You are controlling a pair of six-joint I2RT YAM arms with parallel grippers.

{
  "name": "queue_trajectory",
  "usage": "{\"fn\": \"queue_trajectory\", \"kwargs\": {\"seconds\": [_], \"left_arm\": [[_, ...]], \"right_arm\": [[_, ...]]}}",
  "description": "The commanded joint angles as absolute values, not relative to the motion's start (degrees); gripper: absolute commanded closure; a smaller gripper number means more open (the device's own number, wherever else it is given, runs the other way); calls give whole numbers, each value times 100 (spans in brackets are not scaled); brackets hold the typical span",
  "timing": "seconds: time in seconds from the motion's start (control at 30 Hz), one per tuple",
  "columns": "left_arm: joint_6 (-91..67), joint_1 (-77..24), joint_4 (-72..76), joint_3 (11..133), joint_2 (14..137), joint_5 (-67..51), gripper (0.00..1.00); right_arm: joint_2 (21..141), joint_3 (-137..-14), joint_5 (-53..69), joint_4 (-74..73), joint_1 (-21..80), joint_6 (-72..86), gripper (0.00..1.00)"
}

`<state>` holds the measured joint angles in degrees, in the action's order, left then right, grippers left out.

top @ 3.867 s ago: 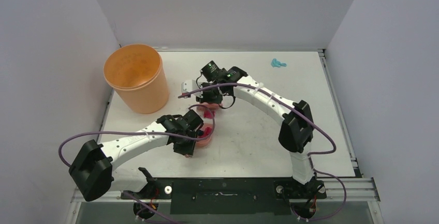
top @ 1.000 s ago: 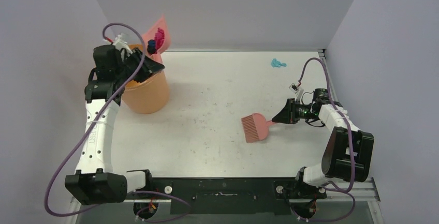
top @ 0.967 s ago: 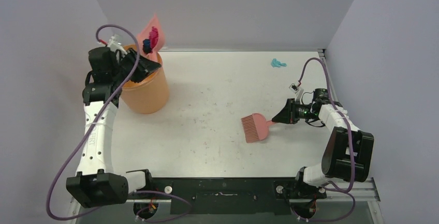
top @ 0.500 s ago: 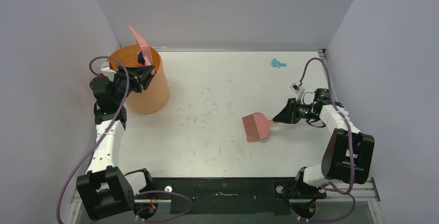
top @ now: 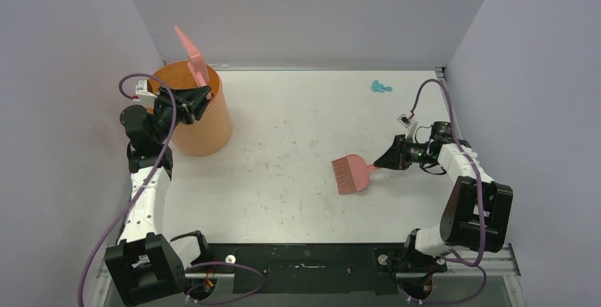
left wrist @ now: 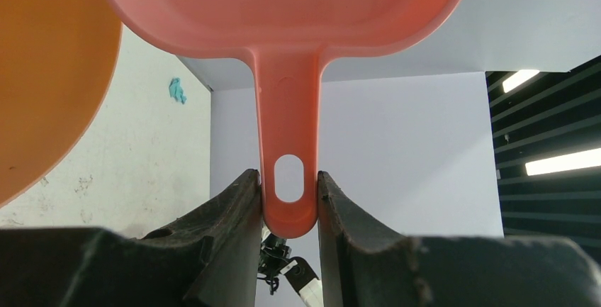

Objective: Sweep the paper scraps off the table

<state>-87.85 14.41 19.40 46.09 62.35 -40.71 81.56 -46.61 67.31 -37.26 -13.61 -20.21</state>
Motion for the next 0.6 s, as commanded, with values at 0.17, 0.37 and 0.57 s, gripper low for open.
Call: {"fn": "queue_trajectory", "kwargs": {"seconds": [0.17, 0.37, 0.57], "left_arm": [[-8675, 1485, 2346, 4861, 6121, -4181, 100], [-8556, 1478, 2262, 4886, 6118, -4184, 100], [-7812, 1200, 1565, 5316, 6046, -4110, 100]], "right_arm": [[7981, -4816, 6943, -3629, -1483, -2262, 95], [7966, -4825, 6961, -3647, -1527, -2296, 95], [7972, -4834, 6978, -3680, -1572, -2335, 95]]}}
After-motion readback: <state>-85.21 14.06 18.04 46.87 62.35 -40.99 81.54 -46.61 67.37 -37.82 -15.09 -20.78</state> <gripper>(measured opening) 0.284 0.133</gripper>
